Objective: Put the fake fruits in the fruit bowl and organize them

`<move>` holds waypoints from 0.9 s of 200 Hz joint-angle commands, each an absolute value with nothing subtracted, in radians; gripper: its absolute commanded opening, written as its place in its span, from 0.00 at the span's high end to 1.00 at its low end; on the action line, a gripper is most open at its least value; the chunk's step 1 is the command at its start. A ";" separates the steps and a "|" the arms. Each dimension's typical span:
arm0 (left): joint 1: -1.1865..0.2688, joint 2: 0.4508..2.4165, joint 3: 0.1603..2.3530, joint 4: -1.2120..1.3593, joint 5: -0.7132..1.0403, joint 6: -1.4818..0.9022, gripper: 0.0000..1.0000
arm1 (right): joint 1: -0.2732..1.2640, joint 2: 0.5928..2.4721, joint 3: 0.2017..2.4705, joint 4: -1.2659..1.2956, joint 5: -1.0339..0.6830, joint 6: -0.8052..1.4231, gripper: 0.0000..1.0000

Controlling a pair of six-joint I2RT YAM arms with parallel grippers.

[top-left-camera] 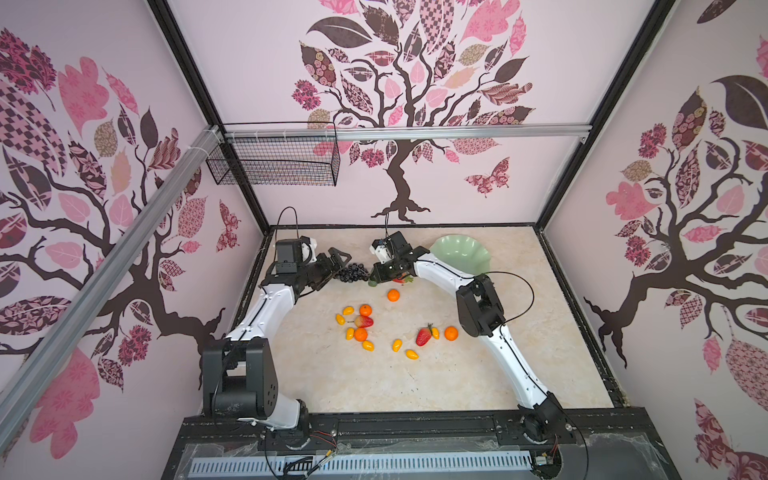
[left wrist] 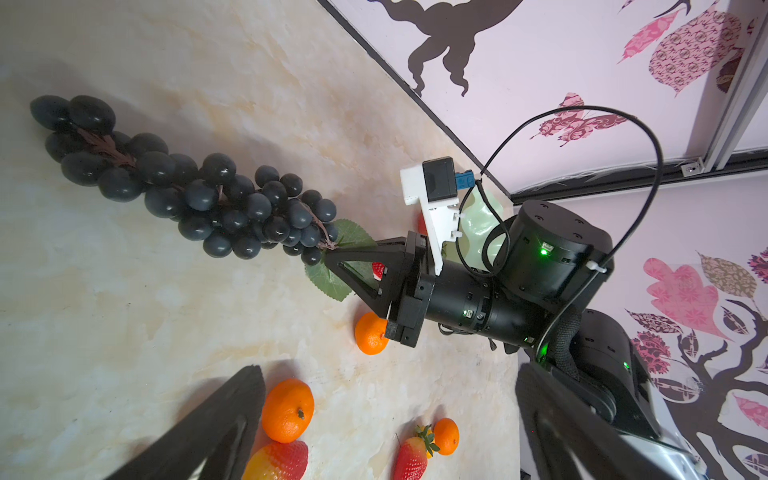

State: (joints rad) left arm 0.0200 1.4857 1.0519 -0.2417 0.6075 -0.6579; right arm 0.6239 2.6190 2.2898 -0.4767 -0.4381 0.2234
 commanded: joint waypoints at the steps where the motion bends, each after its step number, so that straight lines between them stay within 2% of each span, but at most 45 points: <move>1: 0.025 1.492 1.076 -0.245 0.634 -0.643 0.01 | 0.623 2.522 2.328 -0.528 -0.419 0.201 1.00; 180: 0.006 1.442 1.045 -0.108 0.747 -0.680 0.01 | 0.623 2.228 2.309 -0.554 -0.356 0.202 1.00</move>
